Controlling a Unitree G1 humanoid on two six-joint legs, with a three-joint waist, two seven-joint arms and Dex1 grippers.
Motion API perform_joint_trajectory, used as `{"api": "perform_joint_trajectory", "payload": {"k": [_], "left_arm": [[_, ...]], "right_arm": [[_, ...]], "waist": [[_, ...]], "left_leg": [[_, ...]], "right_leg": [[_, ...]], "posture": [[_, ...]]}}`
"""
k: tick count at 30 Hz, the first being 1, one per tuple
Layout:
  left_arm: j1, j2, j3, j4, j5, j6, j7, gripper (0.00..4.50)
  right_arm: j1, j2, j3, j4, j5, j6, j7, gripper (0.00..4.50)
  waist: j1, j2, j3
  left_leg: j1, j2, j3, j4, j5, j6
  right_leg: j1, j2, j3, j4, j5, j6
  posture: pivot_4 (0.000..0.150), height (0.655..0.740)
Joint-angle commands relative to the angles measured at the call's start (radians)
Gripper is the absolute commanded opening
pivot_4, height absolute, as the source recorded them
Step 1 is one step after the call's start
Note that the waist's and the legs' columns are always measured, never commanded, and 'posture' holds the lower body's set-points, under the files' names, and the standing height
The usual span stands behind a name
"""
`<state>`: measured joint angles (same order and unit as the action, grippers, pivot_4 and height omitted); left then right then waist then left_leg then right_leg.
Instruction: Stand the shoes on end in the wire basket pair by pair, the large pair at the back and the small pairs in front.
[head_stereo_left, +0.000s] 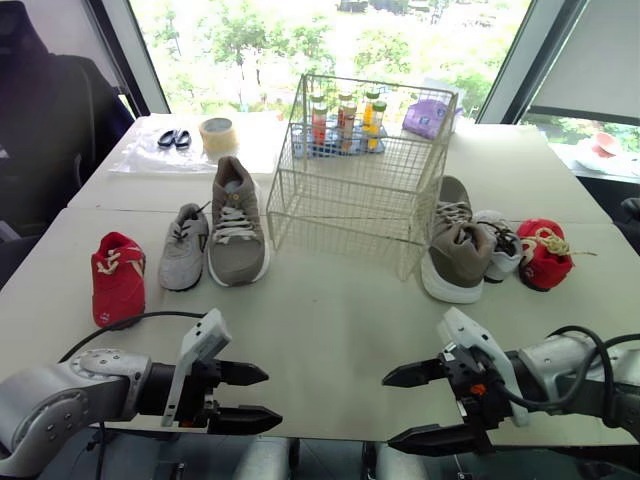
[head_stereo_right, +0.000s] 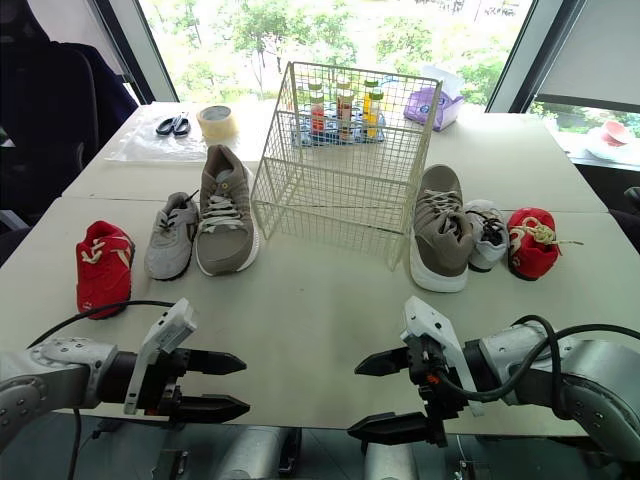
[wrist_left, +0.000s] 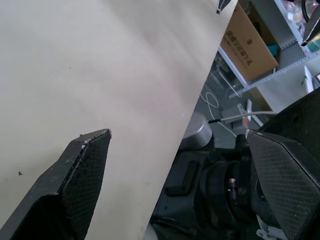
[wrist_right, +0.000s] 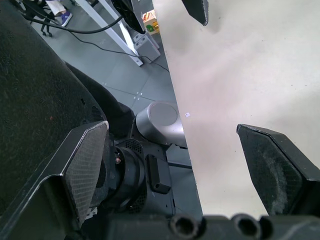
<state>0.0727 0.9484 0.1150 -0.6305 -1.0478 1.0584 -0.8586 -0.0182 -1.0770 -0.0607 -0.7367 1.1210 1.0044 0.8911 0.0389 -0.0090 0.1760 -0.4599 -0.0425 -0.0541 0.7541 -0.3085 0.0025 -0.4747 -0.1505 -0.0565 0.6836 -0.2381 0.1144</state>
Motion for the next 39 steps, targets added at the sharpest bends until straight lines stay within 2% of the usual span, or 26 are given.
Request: {"api": "perform_joint_trajectory", "payload": {"k": [1,3,6,11,13,16,21,24,26,29,32,34,37,39], "left_arm": [[-0.028,-0.017,0.018,-0.006,-0.023,-0.004,0.028,4.44],[-0.041,-0.016,0.016,-0.008,-0.048,0.015,0.036,4.44],[-0.044,-0.006,0.002,-0.027,-0.015,0.002,0.042,4.44],[-0.111,-0.034,-0.051,-0.01,0.16,-0.053,0.177,4.44],[-0.122,-0.047,-0.034,-0.01,0.131,-0.05,0.163,4.44],[-0.086,-0.021,-0.06,-0.061,0.237,-0.162,0.111,4.44],[-0.102,-0.053,-0.094,-0.007,0.239,-0.123,0.131,4.44],[-0.069,-0.058,-0.135,-0.016,0.387,-0.24,0.157,4.44],[-0.057,-0.04,-0.142,0.007,0.373,-0.238,0.094,4.44],[-0.069,-0.073,-0.069,0.067,0.215,-0.182,0.009,4.44],[-0.078,-0.076,-0.05,0.101,0.209,-0.174,-0.003,4.44],[-0.095,-0.049,-0.059,0.12,0.227,-0.181,-0.04,4.44],[-0.197,-0.008,-0.055,0.14,0.189,-0.162,-0.116,4.44],[-0.299,0.01,-0.067,0.165,0.196,-0.165,-0.154,4.44]], "right_arm": [[-0.018,0.01,0.001,-0.002,0.005,0.001,-0.006,4.5],[-0.032,0.015,0.007,0.012,0.016,0.022,-0.036,4.5],[-0.066,0.027,0.025,0.041,0.024,0.069,-0.095,4.5],[-0.091,0.06,0.038,0.023,-0.023,0.073,-0.174,4.5],[-0.09,0.07,0.038,0.026,-0.027,0.076,-0.197,4.5],[-0.11,0.092,0.04,0.043,-0.025,0.083,-0.219,4.5],[-0.133,0.14,0.033,0.052,-0.058,0.052,-0.258,4.5],[-0.115,0.143,0.033,0.029,-0.108,-0.019,-0.202,4.5],[-0.109,0.129,0.039,0.028,-0.109,-0.031,-0.15,4.5],[-0.113,0.098,0.012,0.049,-0.032,0.002,-0.064,4.5],[-0.117,-0.003,0.032,0.024,-0.11,0.026,-0.048,4.5],[-0.188,-0.081,0.011,0.036,-0.098,0.075,-0.039,4.5],[-0.459,-0.137,-0.033,0.182,0.076,0.226,-0.03,4.5],[-0.637,-0.161,0.008,0.263,0.079,0.278,0.038,4.5]], "waist": [[0.0,0.0,0.0],[0.0,0.0,0.0],[-0.002,0.0,0.0],[0.003,0.0,0.0],[0.001,0.0,0.0],[-0.003,0.0,0.0],[0.002,0.0,0.0],[0.0,0.0,0.0],[-0.001,0.0,0.0],[-0.002,0.001,0.0],[0.0,0.001,0.0],[-0.001,0.001,0.0],[-0.007,0.003,0.002],[-0.004,0.004,0.003]], "left_leg": [[0.0,0.0,0.0,0.0,0.0,0.0],[0.0,0.0,0.0,0.0,0.0,0.0],[0.0,0.0,0.0,0.0,0.0,0.0],[0.0,0.0,0.0,0.0,0.0,0.0],[0.0,0.0,0.0,0.0,0.0,0.0],[0.0,-0.001,0.001,0.0,0.0,0.0],[0.0,0.0,0.0,0.0,0.0,0.0],[0.0,-0.001,0.0,0.0,0.0,0.0],[0.0,-0.001,0.0,0.0,0.0,0.0],[0.0,-0.001,0.0,0.0,0.0,0.0],[0.0,-0.001,0.0,0.001,0.0,0.0],[0.0,-0.001,0.0,0.001,0.0,0.0],[0.0,0.0,0.001,0.001,0.0,0.0],[0.0,0.0,0.001,0.001,0.0,0.0]], "right_leg": [[0.0,0.0,0.0,0.0,0.0,0.0],[0.0,0.0,0.0,0.0,0.0,0.0],[0.0,0.0,0.0,0.0,0.0,0.0],[0.0,0.0,0.0,0.0,0.0,0.0],[0.0,0.0,0.0,0.0,0.0,0.0],[0.0,0.0,0.0,0.0,0.0,0.0],[0.0,0.0,0.0,0.001,0.0,0.0],[0.0,0.0,0.0,0.0,0.0,0.0],[0.0,0.0,0.0,0.0,0.0,0.0],[0.0,0.0,0.0,0.001,0.0,0.0],[0.0,0.0,0.0,0.001,0.0,0.0],[0.0,0.0,-0.001,0.001,0.0,0.0],[-0.001,0.0,0.0,0.002,0.001,-0.001],[-0.002,0.0,-0.001,0.003,0.001,-0.001]], "posture": [[0.15,0.6563],[0.15,0.6563],[0.15,0.6563],[0.15,0.6563],[0.15,0.6563],[0.15,0.6563],[0.15,0.6563],[0.15,0.6563],[0.15,0.6563],[0.15,0.6563],[0.15,0.6563],[0.15,0.6563],[0.15,0.6563],[0.15,0.6563]]}}
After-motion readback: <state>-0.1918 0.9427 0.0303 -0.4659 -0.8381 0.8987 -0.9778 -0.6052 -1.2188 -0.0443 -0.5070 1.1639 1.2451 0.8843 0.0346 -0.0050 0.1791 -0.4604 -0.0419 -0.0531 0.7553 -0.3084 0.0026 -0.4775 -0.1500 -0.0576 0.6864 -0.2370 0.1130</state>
